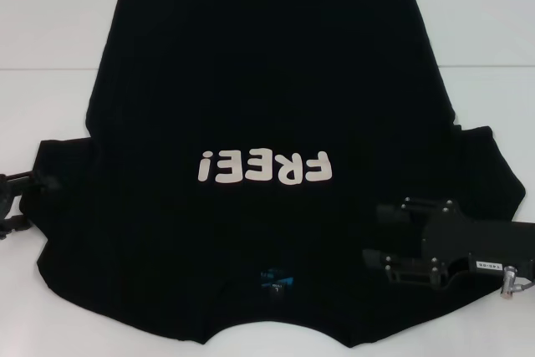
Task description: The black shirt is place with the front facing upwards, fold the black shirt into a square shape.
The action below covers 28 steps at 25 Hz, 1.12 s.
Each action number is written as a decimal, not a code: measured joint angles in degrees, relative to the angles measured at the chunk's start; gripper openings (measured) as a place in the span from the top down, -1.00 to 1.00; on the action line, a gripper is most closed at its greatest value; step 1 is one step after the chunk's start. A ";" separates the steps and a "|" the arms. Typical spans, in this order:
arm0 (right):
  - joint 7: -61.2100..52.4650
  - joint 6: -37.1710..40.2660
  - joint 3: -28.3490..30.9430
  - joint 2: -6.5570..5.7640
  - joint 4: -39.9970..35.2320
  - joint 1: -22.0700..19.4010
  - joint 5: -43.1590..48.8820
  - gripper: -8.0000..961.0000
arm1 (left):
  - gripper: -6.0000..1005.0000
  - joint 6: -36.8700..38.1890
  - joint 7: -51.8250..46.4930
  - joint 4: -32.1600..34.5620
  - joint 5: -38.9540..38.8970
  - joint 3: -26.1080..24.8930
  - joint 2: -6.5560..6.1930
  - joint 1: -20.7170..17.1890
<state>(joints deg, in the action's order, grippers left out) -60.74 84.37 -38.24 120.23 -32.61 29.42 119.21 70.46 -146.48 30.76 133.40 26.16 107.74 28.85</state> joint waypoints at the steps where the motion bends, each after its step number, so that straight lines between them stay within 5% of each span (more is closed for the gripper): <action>1: 0.00 0.00 -0.01 0.00 0.00 0.03 -0.01 -0.55 | -0.86 -0.17 0.00 0.00 0.07 0.05 0.12 0.10; 17: 0.00 0.10 0.13 0.00 0.00 0.20 -0.04 -0.55 | -0.86 -2.48 0.17 0.16 0.29 1.38 0.90 0.77; 23: 0.00 0.34 0.32 0.00 0.00 0.20 -0.03 -0.55 | -0.65 -4.10 1.24 0.42 0.31 3.91 1.05 0.92; 28: 0.00 0.43 0.22 0.00 0.00 0.20 -0.03 -0.55 | -0.07 -4.58 1.87 0.53 0.31 3.84 1.07 0.99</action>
<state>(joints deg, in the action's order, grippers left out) -60.73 84.81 -38.03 120.23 -32.60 29.62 119.18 65.87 -144.61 31.29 133.71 30.00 108.81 29.84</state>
